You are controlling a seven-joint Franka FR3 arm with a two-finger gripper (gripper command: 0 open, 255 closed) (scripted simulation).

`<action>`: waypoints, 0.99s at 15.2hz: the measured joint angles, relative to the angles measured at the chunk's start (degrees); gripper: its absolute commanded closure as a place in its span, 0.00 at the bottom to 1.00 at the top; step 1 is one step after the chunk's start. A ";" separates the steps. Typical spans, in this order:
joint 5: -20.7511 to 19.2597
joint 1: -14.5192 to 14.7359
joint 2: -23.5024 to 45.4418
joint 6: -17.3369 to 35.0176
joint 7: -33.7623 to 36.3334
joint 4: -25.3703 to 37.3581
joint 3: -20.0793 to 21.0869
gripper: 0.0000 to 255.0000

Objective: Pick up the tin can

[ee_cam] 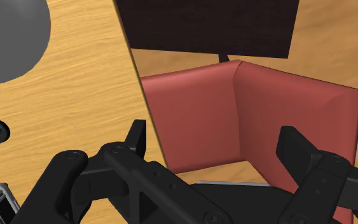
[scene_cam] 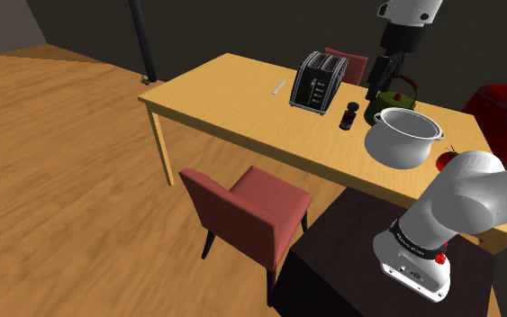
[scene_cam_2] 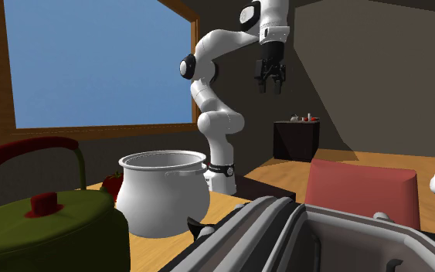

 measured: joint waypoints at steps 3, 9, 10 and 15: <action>-0.85 -0.53 0.59 1.82 -0.60 -0.93 -0.89 0.00; -4.83 -3.15 4.33 11.30 -3.56 -4.87 -5.55 0.00; -5.41 -3.59 4.75 13.25 -3.86 -6.08 -6.24 0.00; -8.19 -5.71 10.37 21.90 -6.50 -7.26 -10.79 0.00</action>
